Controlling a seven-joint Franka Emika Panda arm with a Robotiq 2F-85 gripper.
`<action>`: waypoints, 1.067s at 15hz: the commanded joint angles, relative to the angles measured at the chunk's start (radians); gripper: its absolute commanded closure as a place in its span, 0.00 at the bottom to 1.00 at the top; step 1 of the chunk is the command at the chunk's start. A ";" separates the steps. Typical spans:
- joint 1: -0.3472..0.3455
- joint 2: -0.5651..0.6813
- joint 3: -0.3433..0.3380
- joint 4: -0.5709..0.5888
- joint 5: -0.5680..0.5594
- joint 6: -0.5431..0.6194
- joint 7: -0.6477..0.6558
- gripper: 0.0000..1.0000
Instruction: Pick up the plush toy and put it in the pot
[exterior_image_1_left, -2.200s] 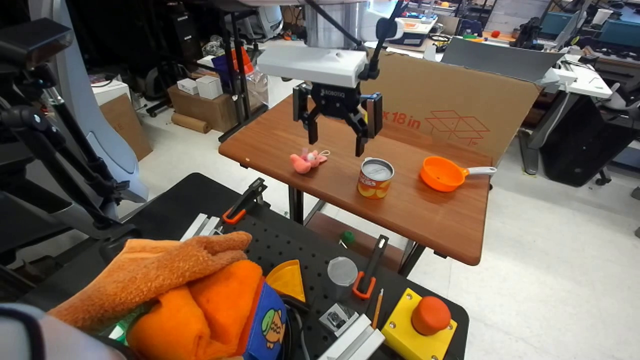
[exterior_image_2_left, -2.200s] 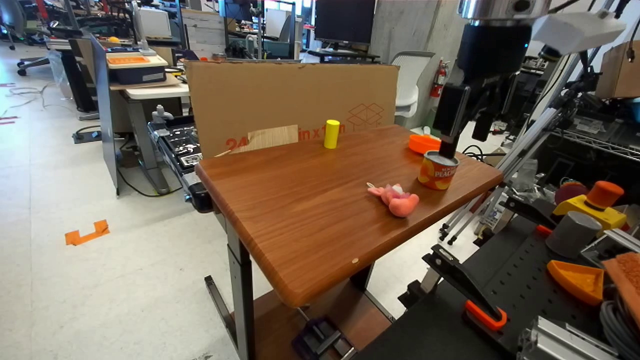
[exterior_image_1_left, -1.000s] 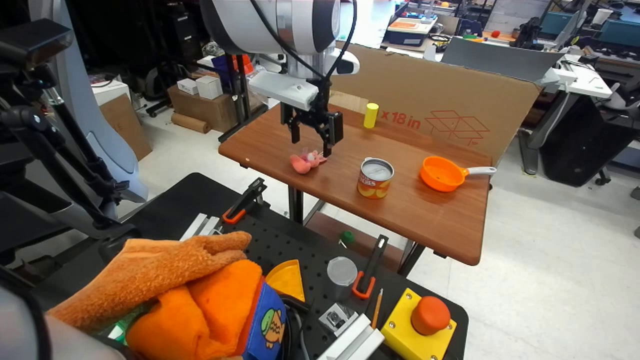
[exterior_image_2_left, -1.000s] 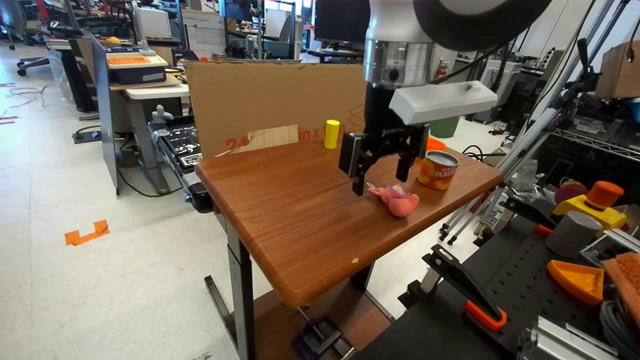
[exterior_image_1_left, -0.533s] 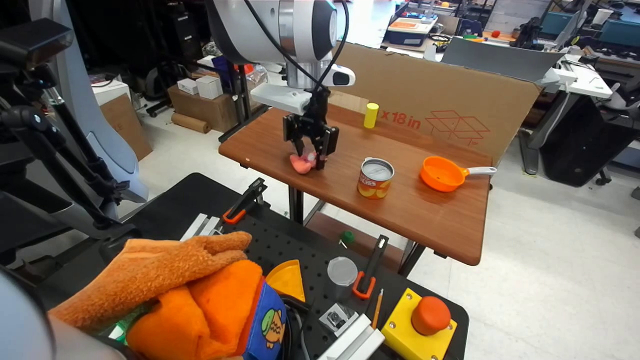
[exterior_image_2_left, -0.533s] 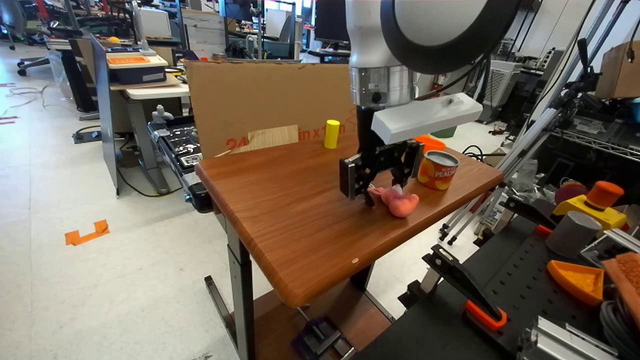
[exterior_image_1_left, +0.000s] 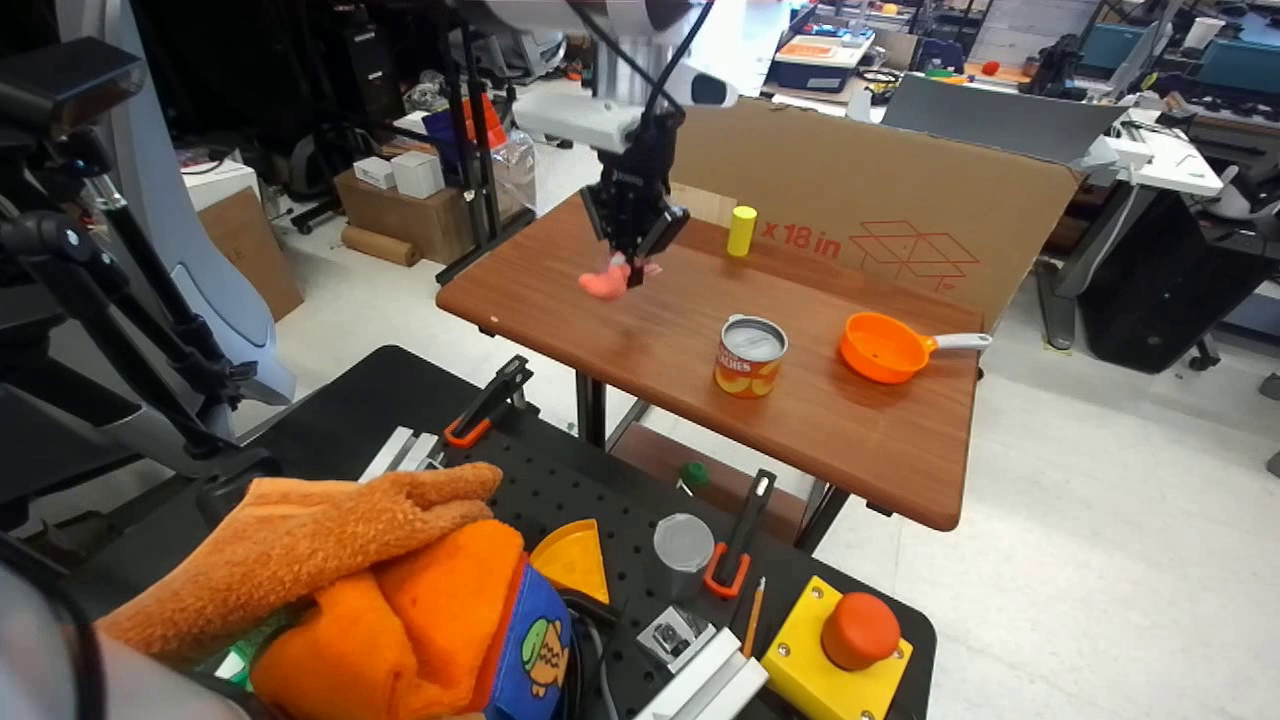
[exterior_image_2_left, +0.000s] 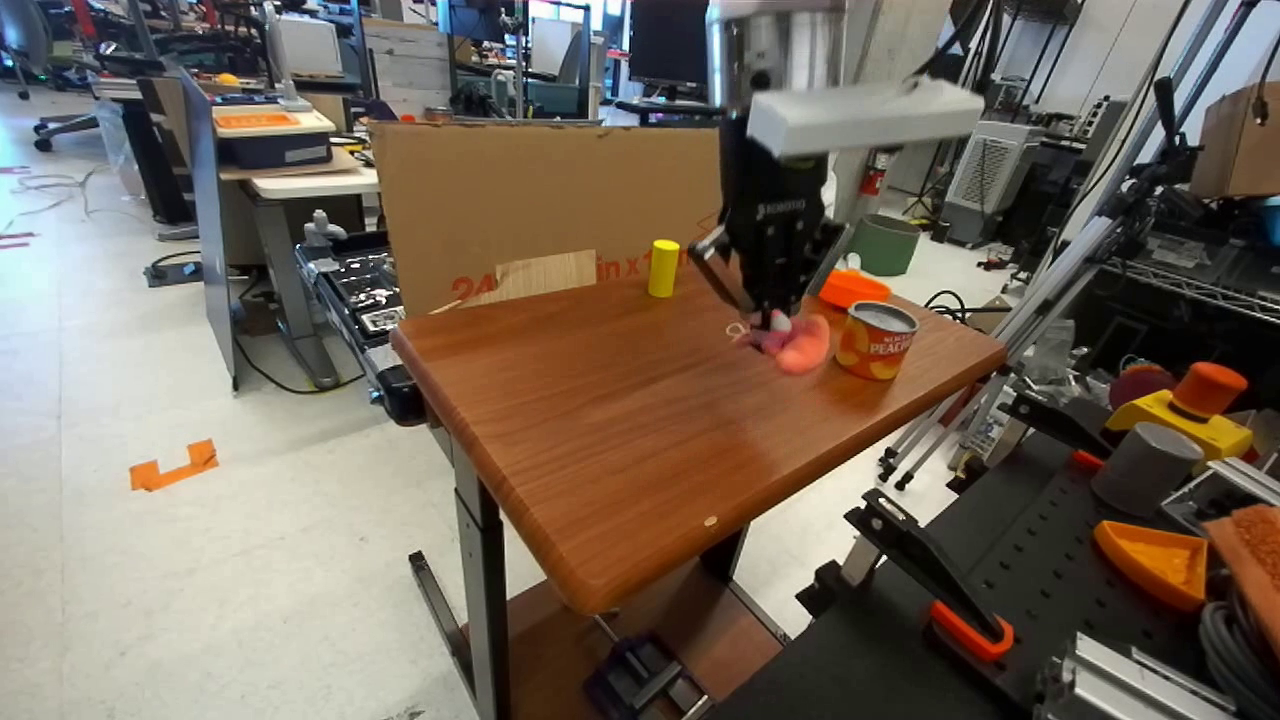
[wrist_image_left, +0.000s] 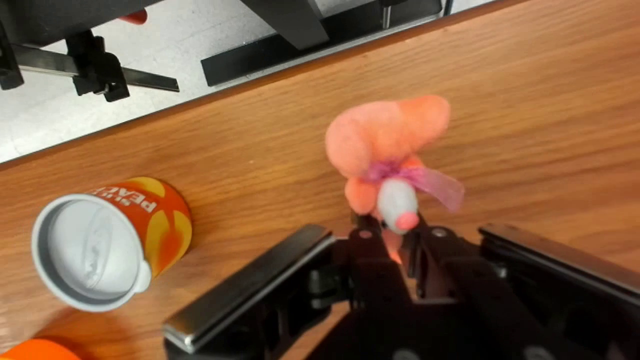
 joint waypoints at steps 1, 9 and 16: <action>-0.125 -0.156 0.058 0.028 0.193 -0.145 -0.191 0.96; -0.298 -0.112 -0.043 0.408 0.258 -0.444 -0.209 0.94; -0.335 0.145 -0.122 0.629 0.166 -0.437 -0.083 0.94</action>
